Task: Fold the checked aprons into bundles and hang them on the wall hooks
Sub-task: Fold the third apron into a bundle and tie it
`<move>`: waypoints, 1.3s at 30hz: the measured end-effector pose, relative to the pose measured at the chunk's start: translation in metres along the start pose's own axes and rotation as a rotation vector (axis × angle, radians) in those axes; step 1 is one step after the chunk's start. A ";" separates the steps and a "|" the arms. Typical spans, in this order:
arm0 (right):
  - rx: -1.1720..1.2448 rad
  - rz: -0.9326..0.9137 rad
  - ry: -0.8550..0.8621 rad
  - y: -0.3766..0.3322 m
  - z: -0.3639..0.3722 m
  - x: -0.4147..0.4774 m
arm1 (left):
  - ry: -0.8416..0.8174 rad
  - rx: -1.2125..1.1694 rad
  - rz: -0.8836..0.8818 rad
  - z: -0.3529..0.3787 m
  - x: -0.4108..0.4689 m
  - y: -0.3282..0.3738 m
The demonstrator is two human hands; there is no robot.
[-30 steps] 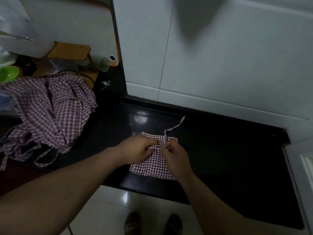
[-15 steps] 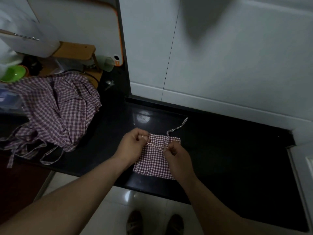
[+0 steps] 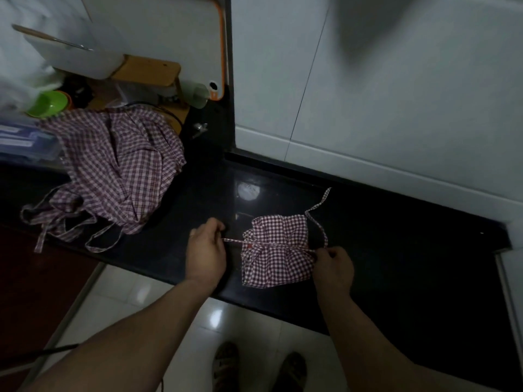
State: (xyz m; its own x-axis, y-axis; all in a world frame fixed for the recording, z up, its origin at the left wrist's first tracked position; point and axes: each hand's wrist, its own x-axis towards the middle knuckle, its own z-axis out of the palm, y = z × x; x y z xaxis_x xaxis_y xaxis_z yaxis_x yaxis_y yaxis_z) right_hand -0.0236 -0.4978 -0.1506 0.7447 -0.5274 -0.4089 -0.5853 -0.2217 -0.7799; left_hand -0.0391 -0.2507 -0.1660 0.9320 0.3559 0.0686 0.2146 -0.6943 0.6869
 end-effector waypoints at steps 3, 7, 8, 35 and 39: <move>0.013 0.002 0.044 -0.007 -0.006 0.004 | 0.019 0.036 -0.006 -0.005 0.005 -0.009; -0.086 -0.253 0.010 -0.029 -0.008 -0.002 | -0.062 -0.078 -0.056 -0.010 0.014 -0.001; -0.090 -0.329 -0.019 -0.036 -0.008 -0.006 | -0.080 -0.123 -0.065 -0.013 0.016 0.005; -0.034 -0.398 -0.554 -0.050 0.029 -0.010 | -0.661 0.266 0.444 -0.017 0.050 0.106; -0.024 -0.362 -0.531 -0.049 0.033 -0.009 | -0.497 0.666 0.867 -0.026 0.057 0.113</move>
State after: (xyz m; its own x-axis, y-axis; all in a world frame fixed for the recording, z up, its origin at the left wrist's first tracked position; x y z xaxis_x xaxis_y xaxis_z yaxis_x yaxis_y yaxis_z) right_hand 0.0090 -0.4554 -0.1249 0.9503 0.0609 -0.3054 -0.2693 -0.3314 -0.9042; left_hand 0.0308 -0.2931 -0.0658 0.8202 -0.5684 -0.0644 -0.5677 -0.8227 0.0316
